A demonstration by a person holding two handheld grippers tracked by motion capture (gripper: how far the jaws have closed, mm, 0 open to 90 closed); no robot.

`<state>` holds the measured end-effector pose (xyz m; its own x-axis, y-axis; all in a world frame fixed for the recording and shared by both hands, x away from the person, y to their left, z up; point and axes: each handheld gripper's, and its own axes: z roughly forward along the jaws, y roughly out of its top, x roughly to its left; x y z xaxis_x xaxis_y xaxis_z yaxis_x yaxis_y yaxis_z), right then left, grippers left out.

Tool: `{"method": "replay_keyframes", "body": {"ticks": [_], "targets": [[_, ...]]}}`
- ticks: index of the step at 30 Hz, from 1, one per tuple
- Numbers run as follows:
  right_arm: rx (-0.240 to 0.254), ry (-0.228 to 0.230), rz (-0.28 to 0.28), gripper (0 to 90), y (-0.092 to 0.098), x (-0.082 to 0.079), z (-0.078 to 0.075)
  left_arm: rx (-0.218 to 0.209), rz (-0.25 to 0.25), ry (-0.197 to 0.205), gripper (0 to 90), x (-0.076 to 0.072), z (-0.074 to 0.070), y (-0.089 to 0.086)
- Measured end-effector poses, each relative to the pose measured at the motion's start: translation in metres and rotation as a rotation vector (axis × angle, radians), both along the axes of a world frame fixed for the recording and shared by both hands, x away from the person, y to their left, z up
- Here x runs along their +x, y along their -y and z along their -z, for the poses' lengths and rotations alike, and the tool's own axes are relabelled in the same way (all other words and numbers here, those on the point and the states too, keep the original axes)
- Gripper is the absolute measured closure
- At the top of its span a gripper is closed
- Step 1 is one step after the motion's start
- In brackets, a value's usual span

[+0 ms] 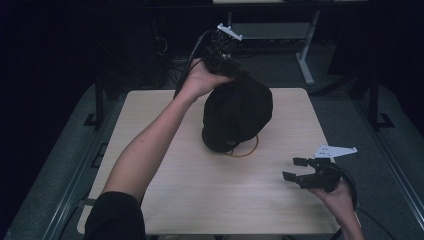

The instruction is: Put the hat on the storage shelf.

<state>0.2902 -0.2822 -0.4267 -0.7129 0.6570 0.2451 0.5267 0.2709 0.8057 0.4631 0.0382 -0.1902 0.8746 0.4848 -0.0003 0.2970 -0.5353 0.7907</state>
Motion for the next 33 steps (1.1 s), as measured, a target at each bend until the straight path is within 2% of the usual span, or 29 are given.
{"method": "replay_keyframes", "body": {"ticks": [2, 6, 17, 33], "targets": [[0.001, -0.004, 0.004, 20.5, 0.0, 0.0, 0.0, 0.007, 0.005, 0.0, 57.2, 0.0, -0.001, -0.003], [0.0, -0.003, 0.011, 20.1, 0.001, 0.0, 0.001, -0.006, 0.004, 0.002, 56.1, -0.006, 0.0, -0.014], [-0.01, -0.002, 0.02, 19.1, -0.002, 0.0, 0.001, -0.037, -0.011, -0.014, 52.8, -0.018, 0.011, -0.037], [-0.016, -0.017, 0.016, 18.6, -0.008, 0.003, 0.004, -0.069, -0.033, -0.002, 43.9, -0.032, 0.022, -0.063]]}}
